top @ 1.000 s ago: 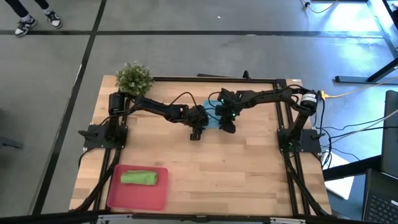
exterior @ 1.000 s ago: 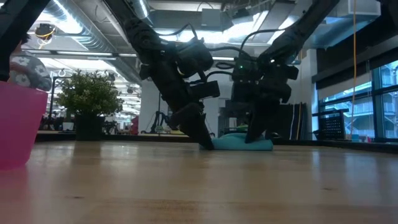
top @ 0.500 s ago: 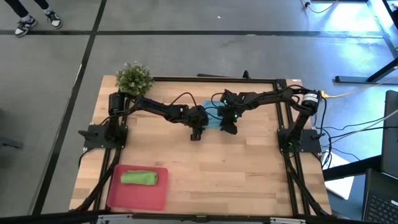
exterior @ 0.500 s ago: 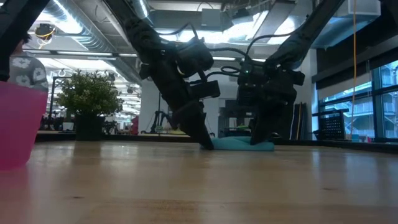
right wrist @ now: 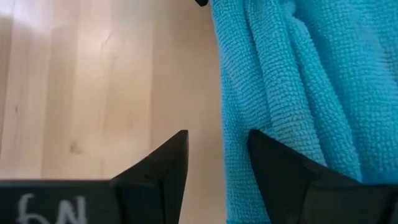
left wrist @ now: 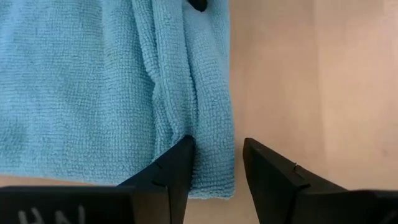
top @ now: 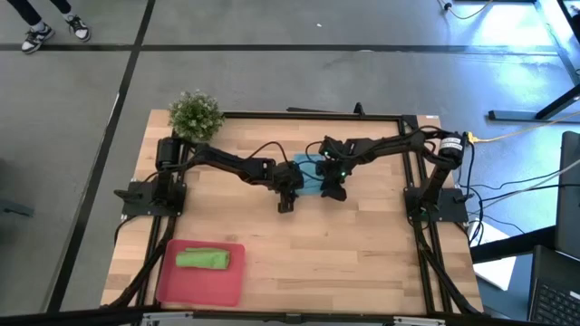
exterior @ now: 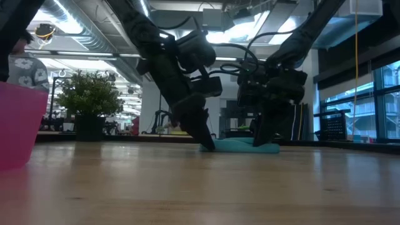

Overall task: Roll microfiber towels into tight, uniform cylinder then place into a basket
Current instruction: Roll the microfiber blue towel

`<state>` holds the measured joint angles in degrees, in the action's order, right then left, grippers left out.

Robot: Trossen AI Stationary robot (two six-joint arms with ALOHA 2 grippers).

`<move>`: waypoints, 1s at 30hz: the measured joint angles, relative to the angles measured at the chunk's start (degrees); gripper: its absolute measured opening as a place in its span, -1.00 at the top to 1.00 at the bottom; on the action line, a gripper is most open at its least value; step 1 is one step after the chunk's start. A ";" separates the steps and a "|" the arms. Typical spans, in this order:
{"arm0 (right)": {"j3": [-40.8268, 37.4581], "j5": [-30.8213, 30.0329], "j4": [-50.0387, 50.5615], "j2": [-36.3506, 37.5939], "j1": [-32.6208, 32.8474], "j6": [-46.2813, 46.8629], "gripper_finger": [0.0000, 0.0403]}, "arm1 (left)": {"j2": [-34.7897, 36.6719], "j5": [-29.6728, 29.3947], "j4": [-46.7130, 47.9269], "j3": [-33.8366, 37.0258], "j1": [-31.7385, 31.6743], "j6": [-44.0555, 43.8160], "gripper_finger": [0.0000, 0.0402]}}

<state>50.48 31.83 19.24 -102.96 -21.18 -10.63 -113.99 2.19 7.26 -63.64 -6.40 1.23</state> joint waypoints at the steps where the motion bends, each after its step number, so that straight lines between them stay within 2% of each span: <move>1: -0.02 0.02 0.02 0.00 0.47 -0.02 0.15 | 0.02 0.00 0.06 0.00 0.34 -0.57 0.32; 7: 0.01 0.10 0.59 -0.02 3.29 -0.02 0.15 | 0.15 1.10 2.05 -0.13 2.57 -2.51 0.32; 15: 0.02 4.29 2.63 -0.13 6.40 -0.05 0.15 | 0.22 2.52 2.77 -0.24 5.66 -2.75 0.32; 19: 0.36 4.21 4.23 1.95 6.50 1.25 0.14 | 0.22 2.63 2.81 -0.24 5.69 -3.37 0.32; 22: 0.31 1.87 5.64 5.20 6.52 0.52 0.14 | 0.26 2.92 3.09 -0.22 5.33 -3.47 0.32; 27: 0.37 -6.98 7.94 9.86 8.08 -3.76 0.14 | 0.26 3.13 3.08 -0.22 4.99 -2.65 0.32; 30: 0.44 -8.45 6.73 9.99 10.10 -6.31 0.14 | 0.26 3.04 3.09 -0.22 4.92 -2.34 0.32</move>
<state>50.92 23.39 25.97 -92.96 -11.07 -16.95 -113.73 5.23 10.36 -63.86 -1.48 -1.11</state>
